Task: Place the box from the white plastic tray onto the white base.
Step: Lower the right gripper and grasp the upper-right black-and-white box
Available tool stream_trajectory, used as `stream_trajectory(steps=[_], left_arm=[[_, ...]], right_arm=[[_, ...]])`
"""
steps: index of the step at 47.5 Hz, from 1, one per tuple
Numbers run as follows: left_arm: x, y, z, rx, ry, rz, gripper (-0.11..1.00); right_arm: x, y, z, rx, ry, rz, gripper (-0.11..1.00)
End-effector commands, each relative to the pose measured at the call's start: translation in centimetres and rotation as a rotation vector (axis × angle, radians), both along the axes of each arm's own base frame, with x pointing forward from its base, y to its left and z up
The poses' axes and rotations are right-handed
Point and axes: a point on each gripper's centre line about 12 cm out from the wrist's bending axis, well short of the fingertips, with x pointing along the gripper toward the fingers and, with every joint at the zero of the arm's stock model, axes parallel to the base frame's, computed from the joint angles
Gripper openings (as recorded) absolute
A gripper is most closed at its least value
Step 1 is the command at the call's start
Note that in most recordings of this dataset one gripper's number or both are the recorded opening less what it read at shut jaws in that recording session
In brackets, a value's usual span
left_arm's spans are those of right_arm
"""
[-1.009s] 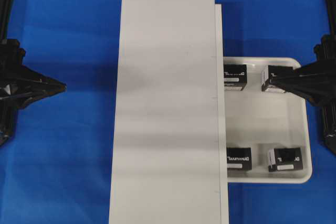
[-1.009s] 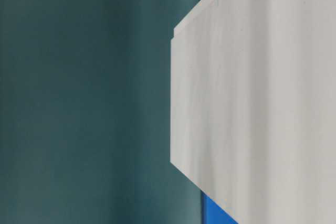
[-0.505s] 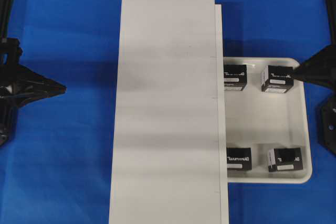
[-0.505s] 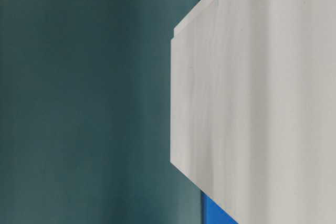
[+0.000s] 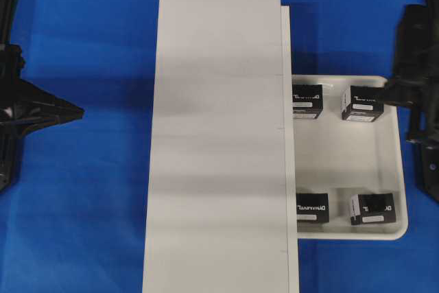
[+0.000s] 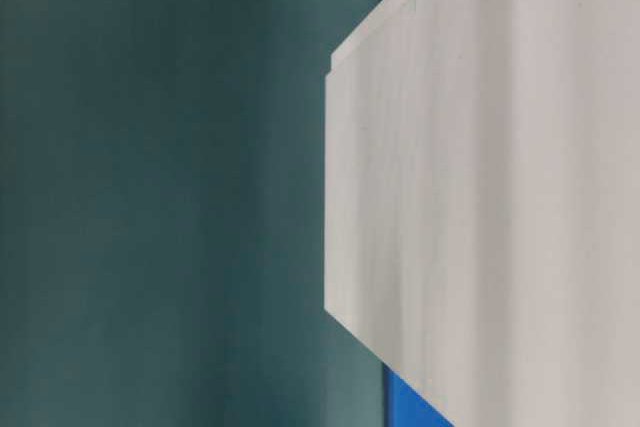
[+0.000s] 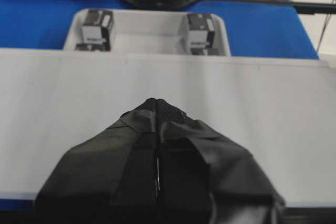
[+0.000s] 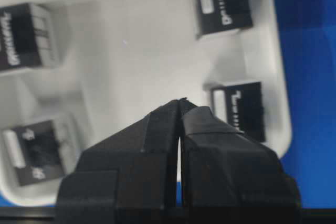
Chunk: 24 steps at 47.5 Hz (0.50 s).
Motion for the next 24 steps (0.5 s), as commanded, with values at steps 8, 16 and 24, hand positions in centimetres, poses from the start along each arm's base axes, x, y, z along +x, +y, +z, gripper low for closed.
stream_trajectory(steps=[8,16,24], left_arm=[[0.2,0.1,1.3,0.003,-0.031,0.003,-0.07],[0.2,0.1,1.3,0.005,-0.032,0.003,-0.07],[0.2,0.1,1.3,0.005,-0.029,0.003,-0.07]], right_arm=[[3.3,-2.7,-1.5,-0.028,0.096,0.032,0.07],[5.3,-3.7,-4.3,-0.035,0.180,0.103,0.14],[6.9,-4.3,-6.9,-0.029,0.213,0.115,0.31]])
